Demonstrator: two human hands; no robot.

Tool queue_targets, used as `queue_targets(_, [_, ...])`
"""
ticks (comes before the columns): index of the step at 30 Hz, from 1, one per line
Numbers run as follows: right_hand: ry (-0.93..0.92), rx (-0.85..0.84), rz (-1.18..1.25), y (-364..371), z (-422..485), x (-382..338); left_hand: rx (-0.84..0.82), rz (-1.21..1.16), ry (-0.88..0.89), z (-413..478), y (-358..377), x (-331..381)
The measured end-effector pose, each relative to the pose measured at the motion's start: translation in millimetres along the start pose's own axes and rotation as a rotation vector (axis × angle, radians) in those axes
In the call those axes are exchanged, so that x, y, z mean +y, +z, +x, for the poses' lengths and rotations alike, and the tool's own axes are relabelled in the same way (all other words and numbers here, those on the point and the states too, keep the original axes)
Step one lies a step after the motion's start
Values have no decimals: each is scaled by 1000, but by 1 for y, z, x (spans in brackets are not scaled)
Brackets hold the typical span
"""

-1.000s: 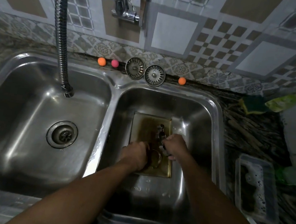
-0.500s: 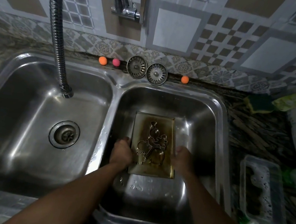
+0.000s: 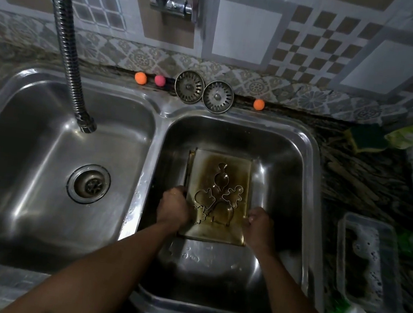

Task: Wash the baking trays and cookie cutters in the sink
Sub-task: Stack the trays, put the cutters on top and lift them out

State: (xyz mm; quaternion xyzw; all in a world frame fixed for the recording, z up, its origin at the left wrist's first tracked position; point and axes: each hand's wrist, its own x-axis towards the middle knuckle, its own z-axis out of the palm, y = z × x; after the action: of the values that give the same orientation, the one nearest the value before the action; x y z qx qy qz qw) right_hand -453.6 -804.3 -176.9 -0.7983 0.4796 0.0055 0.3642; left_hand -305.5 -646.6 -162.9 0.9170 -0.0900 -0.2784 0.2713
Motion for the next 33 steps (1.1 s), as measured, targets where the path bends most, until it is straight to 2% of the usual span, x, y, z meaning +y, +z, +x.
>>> queue_targets(4, [44, -101, -21, 14, 3, 9, -13, 61, -34, 0, 4, -13])
queue_targets(9, [-30, -55, 5, 10, 9, 15, -5, -65, -57, -1, 1, -4])
queue_targets(13, [-45, -104, 33, 20, 7, 16, -44, -65, -121, -2, 2, -16])
queue_targets(15, [-6, -125, 119, 18, 6, 12, -122, -191, -170, -1, 8, -16])
queue_targets(18, [161, -168, 282, 14, 10, 0, -226, -412, -208, 1, 11, -10])
queue_targets(22, [208, -249, 353, 18, 1, -14, -209, -405, -203, 3, 19, -18])
queue_targets(26, [234, -72, 472, 16, -11, -26, -177, -395, -119, -3, 18, -8])
queue_targets(28, [187, -36, 461, 15, -18, -31, -171, -392, -52, -4, 14, -5])
queue_targets(33, [-105, 21, 289, 14, -29, -33, -147, -430, 114, -3, 4, -8])
